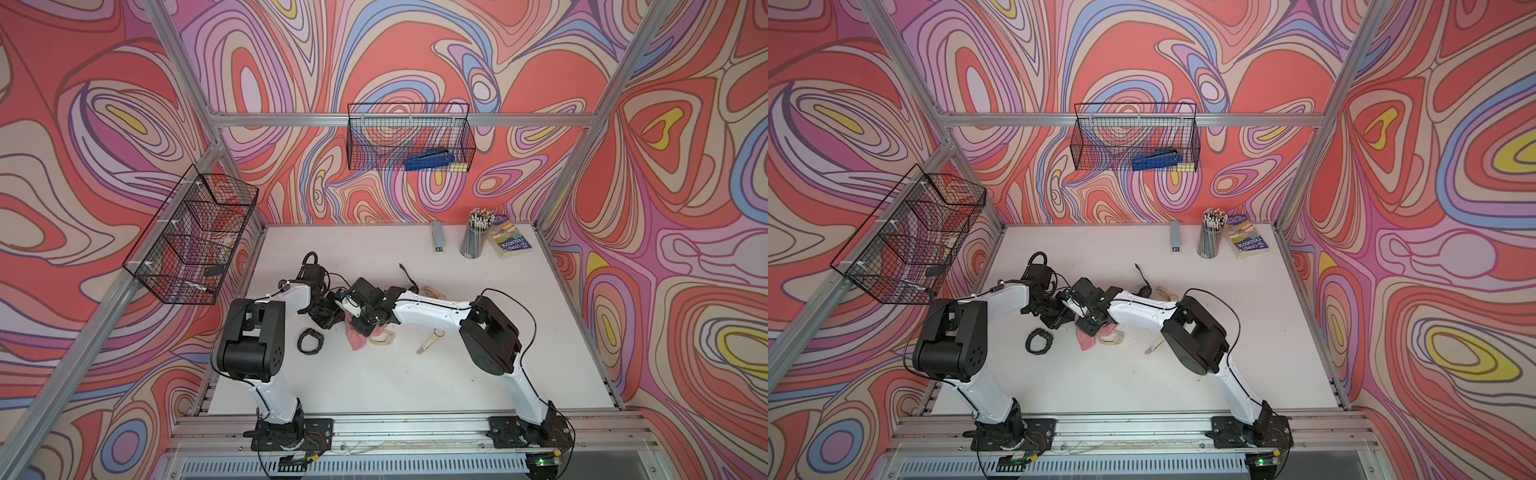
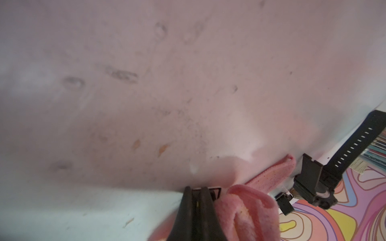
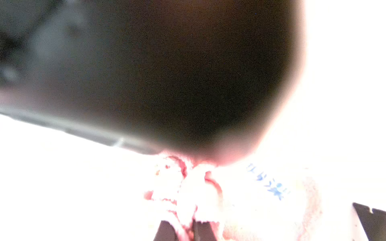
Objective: Wipe the watch dial
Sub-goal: Wipe the dirt from the watch dial.
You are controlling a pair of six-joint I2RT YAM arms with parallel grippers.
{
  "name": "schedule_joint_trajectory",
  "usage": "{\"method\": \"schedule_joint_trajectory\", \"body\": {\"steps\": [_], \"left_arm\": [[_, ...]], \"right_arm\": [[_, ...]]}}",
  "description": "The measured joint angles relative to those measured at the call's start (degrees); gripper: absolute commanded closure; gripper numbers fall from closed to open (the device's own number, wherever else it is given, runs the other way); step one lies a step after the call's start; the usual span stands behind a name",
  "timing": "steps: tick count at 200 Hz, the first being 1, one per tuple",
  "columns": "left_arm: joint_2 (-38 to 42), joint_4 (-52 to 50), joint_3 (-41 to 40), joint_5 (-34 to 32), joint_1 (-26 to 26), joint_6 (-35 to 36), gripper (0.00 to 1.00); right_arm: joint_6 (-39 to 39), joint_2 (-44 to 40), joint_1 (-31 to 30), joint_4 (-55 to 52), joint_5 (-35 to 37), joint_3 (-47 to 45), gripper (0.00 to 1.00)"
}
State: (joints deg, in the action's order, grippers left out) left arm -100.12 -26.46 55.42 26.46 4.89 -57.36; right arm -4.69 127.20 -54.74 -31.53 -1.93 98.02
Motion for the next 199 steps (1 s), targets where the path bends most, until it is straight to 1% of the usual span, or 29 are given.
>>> {"method": "schedule_joint_trajectory", "body": {"steps": [45, 80, 121, 150, 199], "left_arm": [[0.0, -0.3, 0.3, -1.1, 0.4, 0.7, 0.96], [0.0, -0.5, 0.3, -1.0, 0.4, 1.2, 0.96], [0.2, -0.5, 0.3, -1.0, 0.5, 1.2, 0.96], [0.3, -0.4, 0.3, -1.4, 1.0, 1.2, 0.96], [0.7, 0.0, 0.3, -2.1, 1.7, 1.2, 0.96]], "right_arm": [[0.2, -2.2, 1.7, 1.7, 0.0, -3.5, 1.0], [1.0, -2.0, 4.5, -2.6, 3.0, -3.7, 1.0], [1.5, -3.2, 5.6, -6.0, 5.9, -3.7, 1.0], [1.6, -3.8, 5.1, -7.0, 5.9, -2.9, 1.0], [1.9, -3.9, 0.5, -4.5, 1.8, -1.6, 1.0]]}}
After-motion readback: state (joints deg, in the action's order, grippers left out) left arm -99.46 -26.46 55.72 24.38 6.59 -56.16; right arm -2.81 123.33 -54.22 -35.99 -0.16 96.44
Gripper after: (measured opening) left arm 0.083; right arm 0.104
